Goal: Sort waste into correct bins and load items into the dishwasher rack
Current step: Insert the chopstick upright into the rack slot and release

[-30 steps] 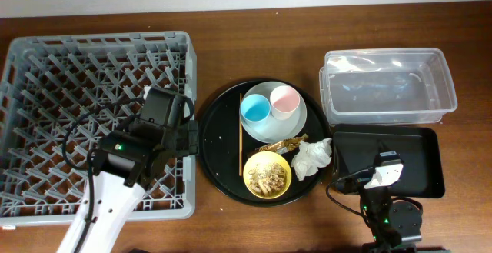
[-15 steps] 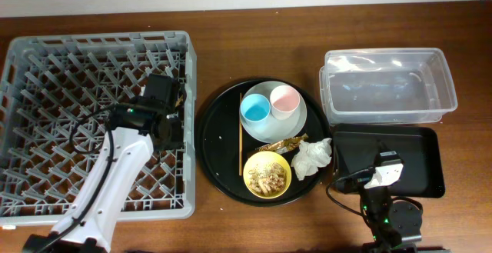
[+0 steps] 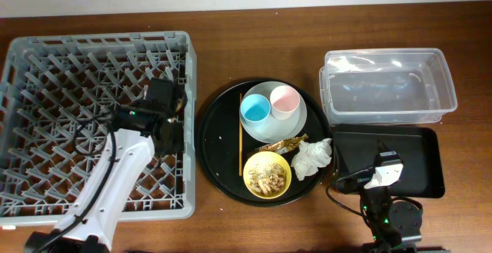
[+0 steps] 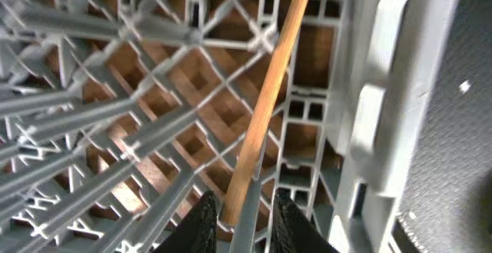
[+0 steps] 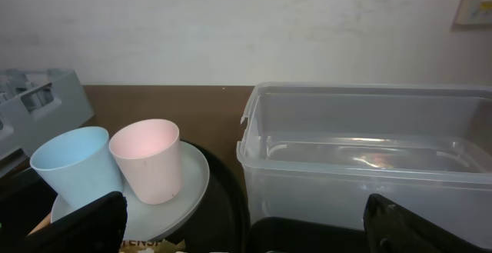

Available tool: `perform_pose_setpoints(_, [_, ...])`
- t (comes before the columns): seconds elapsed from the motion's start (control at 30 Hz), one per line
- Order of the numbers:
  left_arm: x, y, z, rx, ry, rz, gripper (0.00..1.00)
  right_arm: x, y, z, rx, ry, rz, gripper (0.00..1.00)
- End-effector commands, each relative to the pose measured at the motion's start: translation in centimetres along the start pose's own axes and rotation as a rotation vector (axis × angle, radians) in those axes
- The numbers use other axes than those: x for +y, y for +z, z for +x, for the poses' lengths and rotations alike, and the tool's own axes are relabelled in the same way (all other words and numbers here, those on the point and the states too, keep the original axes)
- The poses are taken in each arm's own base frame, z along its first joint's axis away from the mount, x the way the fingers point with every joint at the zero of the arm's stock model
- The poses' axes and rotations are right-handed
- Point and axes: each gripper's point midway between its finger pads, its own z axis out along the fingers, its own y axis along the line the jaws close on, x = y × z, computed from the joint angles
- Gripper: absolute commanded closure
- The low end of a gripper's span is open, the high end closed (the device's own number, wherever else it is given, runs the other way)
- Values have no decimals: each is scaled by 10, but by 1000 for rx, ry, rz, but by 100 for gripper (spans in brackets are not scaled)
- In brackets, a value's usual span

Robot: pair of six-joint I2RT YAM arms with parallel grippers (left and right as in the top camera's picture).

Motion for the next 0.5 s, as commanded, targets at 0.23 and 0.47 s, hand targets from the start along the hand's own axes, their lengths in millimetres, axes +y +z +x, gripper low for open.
perform_pose_setpoints(0.23, [6, 4, 4, 9, -1, -31, 97, -3, 0, 2, 5, 9, 12, 1])
perform_pose_setpoints(0.47, [11, -62, -39, -93, -25, -21, 100, -3, 0, 2, 5, 8, 12, 1])
